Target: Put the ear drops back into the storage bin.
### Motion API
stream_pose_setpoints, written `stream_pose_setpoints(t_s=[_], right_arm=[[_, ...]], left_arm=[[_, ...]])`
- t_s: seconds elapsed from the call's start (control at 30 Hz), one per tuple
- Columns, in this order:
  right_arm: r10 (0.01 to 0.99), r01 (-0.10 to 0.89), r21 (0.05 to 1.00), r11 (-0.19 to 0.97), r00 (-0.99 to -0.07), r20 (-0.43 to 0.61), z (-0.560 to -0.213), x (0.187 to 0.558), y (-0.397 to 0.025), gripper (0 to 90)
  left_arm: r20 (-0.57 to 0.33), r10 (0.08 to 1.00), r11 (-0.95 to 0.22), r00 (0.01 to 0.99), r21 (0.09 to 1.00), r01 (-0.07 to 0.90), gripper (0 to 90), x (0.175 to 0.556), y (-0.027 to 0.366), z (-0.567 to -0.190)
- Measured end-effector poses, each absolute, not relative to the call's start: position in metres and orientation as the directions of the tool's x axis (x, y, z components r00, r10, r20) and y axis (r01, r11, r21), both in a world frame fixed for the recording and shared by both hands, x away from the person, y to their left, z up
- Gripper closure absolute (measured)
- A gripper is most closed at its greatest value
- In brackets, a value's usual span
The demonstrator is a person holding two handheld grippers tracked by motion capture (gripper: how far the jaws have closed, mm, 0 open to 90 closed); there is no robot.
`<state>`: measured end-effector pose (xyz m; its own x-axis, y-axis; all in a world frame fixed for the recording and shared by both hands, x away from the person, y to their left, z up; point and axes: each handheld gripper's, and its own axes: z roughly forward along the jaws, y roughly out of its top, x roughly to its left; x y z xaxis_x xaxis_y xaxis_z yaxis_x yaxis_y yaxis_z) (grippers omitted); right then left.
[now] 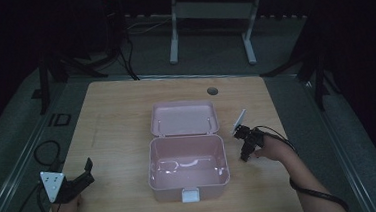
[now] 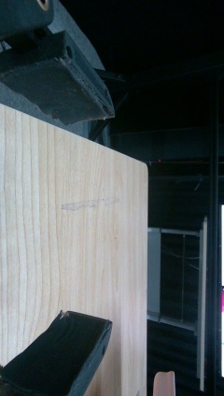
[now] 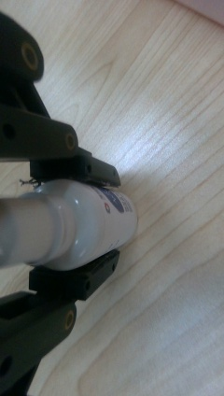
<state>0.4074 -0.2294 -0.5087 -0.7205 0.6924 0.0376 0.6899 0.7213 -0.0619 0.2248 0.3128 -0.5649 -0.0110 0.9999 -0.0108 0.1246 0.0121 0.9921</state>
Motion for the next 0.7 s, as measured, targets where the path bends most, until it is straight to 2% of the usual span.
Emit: stream_pose_setpoints(t_s=[0.33,0.47,0.5,0.7], right_arm=[[0.588,0.587,-0.073,0.806,-0.809,-0.006,-0.506,0.399,-0.229,59.2],[0.525,0.523,-0.078,0.849,-0.851,-0.003,-0.505,0.393,-0.23,59.2],[0.475,0.474,-0.077,0.877,-0.88,-0.008,-0.505,0.389,-0.231,59.3],[0.403,0.404,-0.067,0.912,-0.915,-0.019,-0.502,0.382,-0.233,59.3]], left_arm=[[-0.013,1.0,0.014,-0.012,0.992,0.126,2.3,0.225,0.313,-0.565],[-0.013,1.0,0.014,-0.012,0.992,0.126,2.3,0.225,0.313,-0.565],[-0.013,1.0,0.014,-0.012,0.992,0.126,2.3,0.225,0.313,-0.565],[-0.013,1.0,0.014,-0.012,0.992,0.126,2.3,0.225,0.313,-0.565]])
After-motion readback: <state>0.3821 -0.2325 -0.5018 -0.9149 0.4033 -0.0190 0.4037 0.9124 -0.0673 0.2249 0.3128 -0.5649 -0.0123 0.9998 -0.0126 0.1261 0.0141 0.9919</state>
